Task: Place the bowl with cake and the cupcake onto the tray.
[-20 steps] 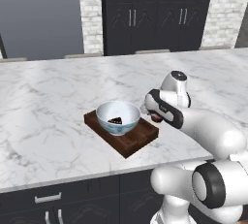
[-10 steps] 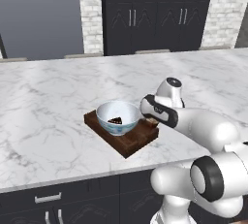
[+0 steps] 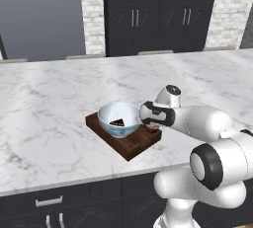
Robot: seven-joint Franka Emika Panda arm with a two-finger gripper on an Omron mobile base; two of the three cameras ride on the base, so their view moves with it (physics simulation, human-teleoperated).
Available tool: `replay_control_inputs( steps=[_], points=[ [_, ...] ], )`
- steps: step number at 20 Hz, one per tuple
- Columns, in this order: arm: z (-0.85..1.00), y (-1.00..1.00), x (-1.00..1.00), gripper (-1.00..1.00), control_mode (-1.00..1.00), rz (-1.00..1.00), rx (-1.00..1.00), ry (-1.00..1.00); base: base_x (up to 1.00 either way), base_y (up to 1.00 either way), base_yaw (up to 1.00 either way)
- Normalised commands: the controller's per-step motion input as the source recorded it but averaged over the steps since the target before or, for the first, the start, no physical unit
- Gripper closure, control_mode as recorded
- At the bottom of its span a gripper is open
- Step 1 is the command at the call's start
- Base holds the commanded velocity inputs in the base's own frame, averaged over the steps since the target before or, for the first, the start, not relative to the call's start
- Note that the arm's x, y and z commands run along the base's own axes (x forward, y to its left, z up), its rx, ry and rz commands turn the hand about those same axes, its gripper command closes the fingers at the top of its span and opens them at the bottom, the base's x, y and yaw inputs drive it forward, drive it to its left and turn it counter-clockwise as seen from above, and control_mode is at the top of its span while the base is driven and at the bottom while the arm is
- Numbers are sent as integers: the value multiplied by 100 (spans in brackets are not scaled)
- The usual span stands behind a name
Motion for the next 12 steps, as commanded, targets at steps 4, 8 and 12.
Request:
replay_control_inputs(
  steps=[4,8,12],
  points=[
    [-23,2,16,100,-100,0,0,0,0,0,0],
    [-23,9,4,100,-100,0,1,0,0,0,0],
    [-10,26,-12,100,-100,0,3,0,0,0,0]
  ],
)
